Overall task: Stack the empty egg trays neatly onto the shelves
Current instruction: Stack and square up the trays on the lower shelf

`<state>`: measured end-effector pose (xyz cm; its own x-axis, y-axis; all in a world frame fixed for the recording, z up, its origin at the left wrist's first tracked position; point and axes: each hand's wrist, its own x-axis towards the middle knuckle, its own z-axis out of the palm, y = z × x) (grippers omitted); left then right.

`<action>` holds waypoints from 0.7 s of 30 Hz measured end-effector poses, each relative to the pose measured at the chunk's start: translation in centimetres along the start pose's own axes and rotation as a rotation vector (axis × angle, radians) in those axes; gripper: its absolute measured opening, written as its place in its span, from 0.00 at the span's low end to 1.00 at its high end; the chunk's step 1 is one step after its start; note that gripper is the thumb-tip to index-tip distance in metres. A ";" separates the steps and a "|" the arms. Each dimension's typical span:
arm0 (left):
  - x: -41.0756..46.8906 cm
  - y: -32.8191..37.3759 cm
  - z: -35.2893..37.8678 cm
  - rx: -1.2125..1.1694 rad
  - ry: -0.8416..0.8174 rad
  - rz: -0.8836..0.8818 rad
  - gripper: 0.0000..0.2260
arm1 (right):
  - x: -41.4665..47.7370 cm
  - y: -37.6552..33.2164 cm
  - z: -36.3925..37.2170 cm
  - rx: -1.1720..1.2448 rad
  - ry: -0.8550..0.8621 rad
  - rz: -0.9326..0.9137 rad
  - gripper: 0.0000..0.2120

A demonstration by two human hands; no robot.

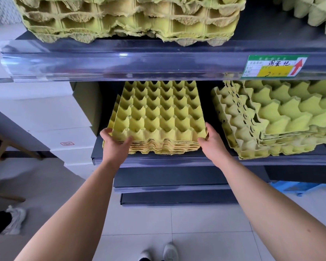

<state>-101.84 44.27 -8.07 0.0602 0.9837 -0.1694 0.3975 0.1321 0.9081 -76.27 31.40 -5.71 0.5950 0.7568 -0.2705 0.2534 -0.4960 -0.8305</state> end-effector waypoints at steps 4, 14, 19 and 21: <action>-0.2 0.1 -0.3 -0.097 0.006 0.020 0.26 | -0.1 0.5 0.0 0.024 0.035 -0.035 0.30; -0.2 0.1 -2.3 -0.161 0.073 0.117 0.25 | -0.9 -0.8 1.2 0.078 0.042 -0.123 0.29; 0.0 -0.9 -3.3 -0.152 0.054 0.070 0.24 | -0.7 -1.8 2.6 0.059 0.006 -0.151 0.28; 0.6 -0.9 -3.3 -0.174 0.064 0.076 0.23 | -0.4 -2.2 2.8 0.036 -0.004 -0.154 0.28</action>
<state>-105.16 45.13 -7.74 0.0231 0.9967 -0.0780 0.2290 0.0707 0.9708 -79.20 33.34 -5.09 0.5480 0.8245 -0.1409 0.3134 -0.3585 -0.8794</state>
